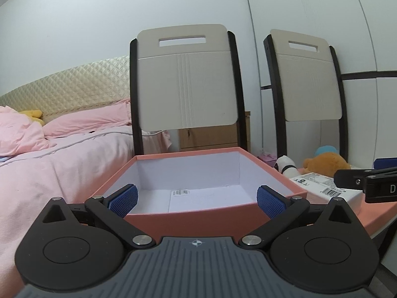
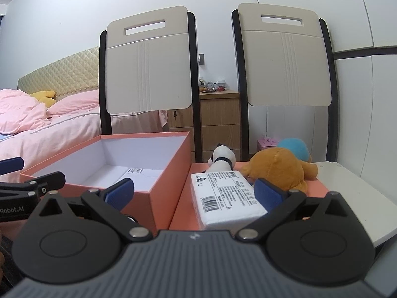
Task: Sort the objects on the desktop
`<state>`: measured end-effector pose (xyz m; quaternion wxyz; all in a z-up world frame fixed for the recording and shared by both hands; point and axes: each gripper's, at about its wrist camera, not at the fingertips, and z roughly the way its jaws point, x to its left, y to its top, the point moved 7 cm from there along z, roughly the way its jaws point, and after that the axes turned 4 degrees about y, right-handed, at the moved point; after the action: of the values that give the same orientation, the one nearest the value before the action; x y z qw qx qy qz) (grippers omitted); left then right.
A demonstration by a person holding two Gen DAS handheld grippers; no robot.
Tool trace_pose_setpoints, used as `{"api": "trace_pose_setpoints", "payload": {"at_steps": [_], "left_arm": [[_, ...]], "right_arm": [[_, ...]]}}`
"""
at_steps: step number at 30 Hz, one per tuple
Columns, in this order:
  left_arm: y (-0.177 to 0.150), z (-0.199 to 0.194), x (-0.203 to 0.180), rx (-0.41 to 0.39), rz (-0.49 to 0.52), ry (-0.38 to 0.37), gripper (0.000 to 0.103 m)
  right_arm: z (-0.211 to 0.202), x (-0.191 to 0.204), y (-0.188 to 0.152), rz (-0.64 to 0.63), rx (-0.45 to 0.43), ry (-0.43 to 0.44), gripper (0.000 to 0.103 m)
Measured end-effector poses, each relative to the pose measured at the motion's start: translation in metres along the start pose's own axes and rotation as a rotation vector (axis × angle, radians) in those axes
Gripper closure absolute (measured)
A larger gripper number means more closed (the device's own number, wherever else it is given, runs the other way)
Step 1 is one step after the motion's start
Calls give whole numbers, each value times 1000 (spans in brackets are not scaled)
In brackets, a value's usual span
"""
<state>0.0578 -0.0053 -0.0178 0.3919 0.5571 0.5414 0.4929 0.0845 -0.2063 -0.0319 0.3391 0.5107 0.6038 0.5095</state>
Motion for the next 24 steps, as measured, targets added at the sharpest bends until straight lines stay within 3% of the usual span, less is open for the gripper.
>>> {"api": "trace_pose_setpoints", "payload": {"at_steps": [7,14,19,24], "left_arm": [[5,-3,-4,-27,32,20,0],[8,-7,-3,-43,-4,-38,0],[10,1,-2,-2,-33,-72,0],[9,7,-3,14,-11,-55,0]], "right_arm": [[-1,0,1,3,-2,1,0],[-1,-1,1,6,-5,3,0],[-2,-2,1,6,-6,2,0],[-2,-1,2,5,-7,1,0]]}}
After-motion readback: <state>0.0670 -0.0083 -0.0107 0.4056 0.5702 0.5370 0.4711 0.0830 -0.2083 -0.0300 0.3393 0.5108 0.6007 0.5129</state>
